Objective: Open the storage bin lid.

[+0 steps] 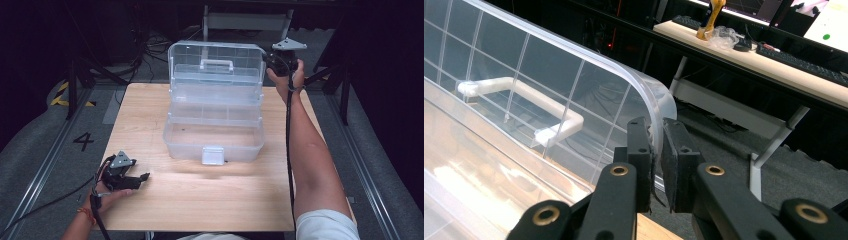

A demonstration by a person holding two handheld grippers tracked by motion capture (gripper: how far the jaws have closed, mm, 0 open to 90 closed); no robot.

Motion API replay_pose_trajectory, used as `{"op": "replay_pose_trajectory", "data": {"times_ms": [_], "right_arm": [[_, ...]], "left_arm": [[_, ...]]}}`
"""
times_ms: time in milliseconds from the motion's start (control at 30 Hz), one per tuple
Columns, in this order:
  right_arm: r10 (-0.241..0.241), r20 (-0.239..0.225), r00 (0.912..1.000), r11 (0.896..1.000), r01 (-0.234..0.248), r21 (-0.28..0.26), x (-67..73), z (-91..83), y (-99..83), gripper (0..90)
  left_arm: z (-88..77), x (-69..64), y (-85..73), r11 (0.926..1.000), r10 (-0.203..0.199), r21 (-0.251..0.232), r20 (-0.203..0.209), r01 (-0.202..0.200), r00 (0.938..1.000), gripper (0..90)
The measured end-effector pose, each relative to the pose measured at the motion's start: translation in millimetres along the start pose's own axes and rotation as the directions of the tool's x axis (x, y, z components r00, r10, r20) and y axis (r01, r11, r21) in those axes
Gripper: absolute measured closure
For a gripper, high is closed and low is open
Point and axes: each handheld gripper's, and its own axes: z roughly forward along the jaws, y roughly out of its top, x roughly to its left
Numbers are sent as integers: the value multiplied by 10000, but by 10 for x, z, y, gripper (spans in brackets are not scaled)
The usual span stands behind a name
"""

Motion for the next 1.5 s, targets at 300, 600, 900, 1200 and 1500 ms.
{"op": "replay_pose_trajectory", "data": {"times_ms": [300,600,900,1200,1500], "right_arm": [[47,18,10000,10000,-47,75,-19,65,-6,840],[81,-4,10000,9998,-81,181,-30,111,2,840],[297,-43,9995,9994,-297,181,-63,192,-22,841],[319,-9,9995,9988,-319,372,-78,275,-22,841],[285,121,9995,9971,-293,698,-99,425,-33,842]], "left_arm": [[0,0,0,10000,-6,2,0,6,10000,245],[1,-1,0,10000,-18,-9,-6,18,10000,244],[3,-6,-1,9999,-104,-22,24,104,9999,244],[1,-1,0,10000,-22,-5,9,22,10000,244],[-6,12,10,9999,98,91,35,-98,9999,240]]}}
